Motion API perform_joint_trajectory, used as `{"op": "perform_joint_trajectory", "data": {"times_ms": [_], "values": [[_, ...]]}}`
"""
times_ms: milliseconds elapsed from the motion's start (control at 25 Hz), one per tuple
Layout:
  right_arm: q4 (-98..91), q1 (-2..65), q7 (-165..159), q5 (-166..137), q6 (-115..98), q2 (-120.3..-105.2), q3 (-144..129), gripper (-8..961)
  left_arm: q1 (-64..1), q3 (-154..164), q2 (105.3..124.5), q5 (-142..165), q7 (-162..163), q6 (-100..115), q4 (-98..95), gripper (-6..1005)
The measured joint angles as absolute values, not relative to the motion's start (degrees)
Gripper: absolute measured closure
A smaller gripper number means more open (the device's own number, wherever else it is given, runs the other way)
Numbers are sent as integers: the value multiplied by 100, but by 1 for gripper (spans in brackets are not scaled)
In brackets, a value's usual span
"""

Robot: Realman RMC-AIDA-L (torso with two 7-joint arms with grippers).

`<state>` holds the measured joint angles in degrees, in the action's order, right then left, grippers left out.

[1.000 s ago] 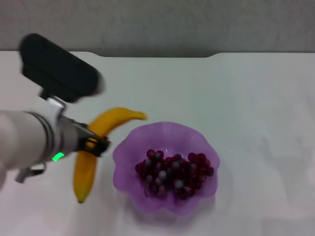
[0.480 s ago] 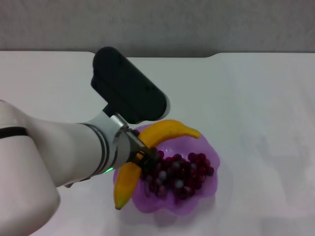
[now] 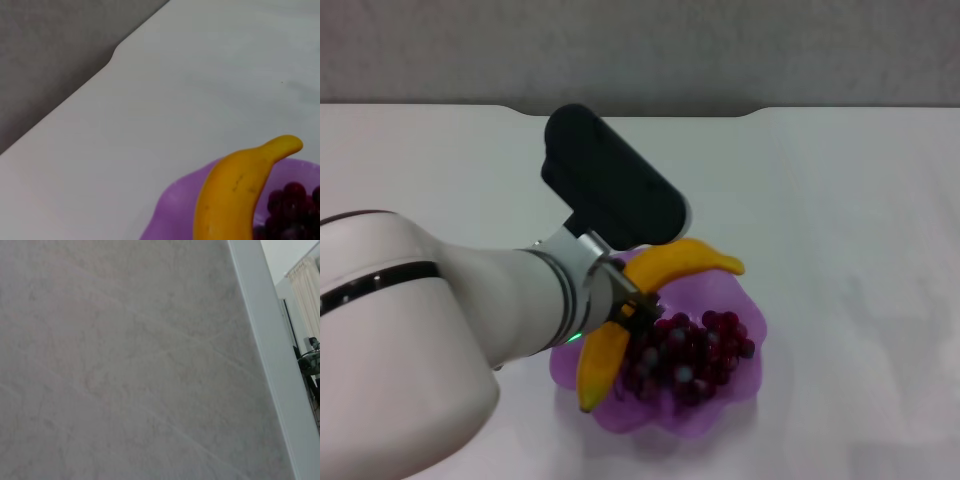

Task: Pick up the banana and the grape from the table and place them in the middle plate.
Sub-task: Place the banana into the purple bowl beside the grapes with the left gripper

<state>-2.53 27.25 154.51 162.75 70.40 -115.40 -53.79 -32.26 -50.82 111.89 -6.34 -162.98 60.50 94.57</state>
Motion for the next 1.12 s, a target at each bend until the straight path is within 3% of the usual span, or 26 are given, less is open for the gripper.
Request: {"op": "perform_joint_trajectory", "data": {"times_ms": [600, 1120], "values": [[-246, 2764, 15451, 16268, 7044, -11540, -5458, 76, -3542, -5074, 11604, -229, -16295, 5607, 8694, 482], [-237, 2793, 15451, 16269, 7044, -11549, -5513, 76, -3707, -5149, 11642, -226, -16260, 5508, 8365, 361]]}}
